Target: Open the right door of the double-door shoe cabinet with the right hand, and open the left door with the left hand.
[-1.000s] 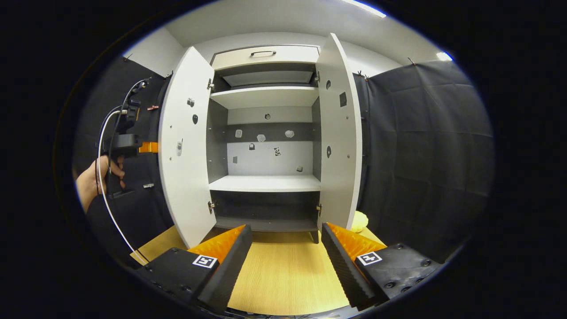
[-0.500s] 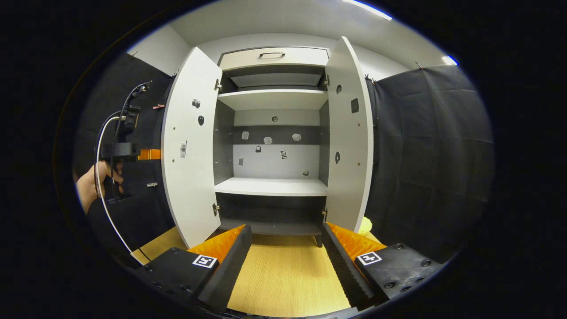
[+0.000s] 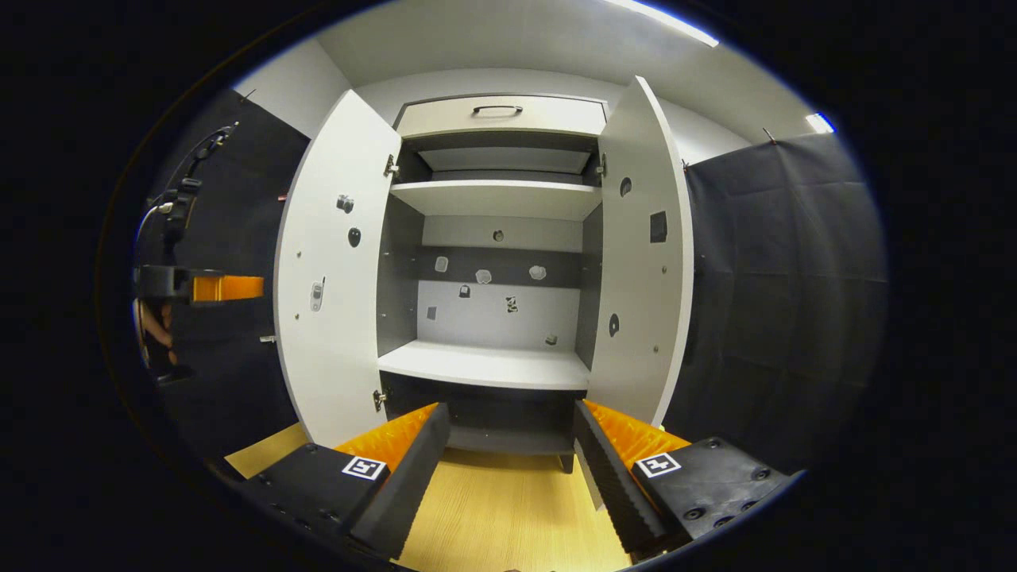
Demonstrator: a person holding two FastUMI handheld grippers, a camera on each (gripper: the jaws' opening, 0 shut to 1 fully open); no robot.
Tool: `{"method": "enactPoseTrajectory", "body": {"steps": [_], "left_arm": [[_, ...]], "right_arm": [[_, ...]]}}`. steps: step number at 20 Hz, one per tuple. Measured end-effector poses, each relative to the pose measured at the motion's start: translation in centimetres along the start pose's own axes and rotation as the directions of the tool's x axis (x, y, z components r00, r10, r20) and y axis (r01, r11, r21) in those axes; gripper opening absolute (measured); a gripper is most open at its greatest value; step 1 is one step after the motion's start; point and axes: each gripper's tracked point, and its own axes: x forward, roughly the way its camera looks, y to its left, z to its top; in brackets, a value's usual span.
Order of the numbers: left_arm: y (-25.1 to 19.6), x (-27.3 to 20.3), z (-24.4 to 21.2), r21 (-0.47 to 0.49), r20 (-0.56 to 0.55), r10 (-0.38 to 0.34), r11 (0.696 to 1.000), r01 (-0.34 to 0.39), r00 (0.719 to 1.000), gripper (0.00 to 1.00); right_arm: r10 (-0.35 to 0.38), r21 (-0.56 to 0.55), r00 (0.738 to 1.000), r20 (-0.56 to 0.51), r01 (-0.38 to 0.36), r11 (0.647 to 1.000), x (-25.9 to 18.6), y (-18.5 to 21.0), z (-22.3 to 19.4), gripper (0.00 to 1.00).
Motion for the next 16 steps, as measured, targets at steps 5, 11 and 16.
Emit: {"method": "enactPoseTrajectory", "body": {"steps": [5,11,16], "left_arm": [[-5.1,-1.3,-0.5,0.005,-0.004,0.008,1.0,-0.008,1.0,0.3],[-10.4,-1.9,-1.2,-0.002,0.003,-0.013,1.0,0.013,1.0,0.97],[-11.7,-2.9,-2.3,-0.013,0.006,0.021,1.0,-0.021,1.0,0.96]], "right_arm": [[0.003,0.028,0.999,0.04,-0.004,1.0,1.1,-1.0,1.8,0.98],[-0.012,0.021,0.998,0.058,0.011,1.0,1.3,-3.3,2.1,0.98],[-0.007,0.004,0.999,0.034,0.007,1.0,0.8,-4.1,1.0,0.98]]}}
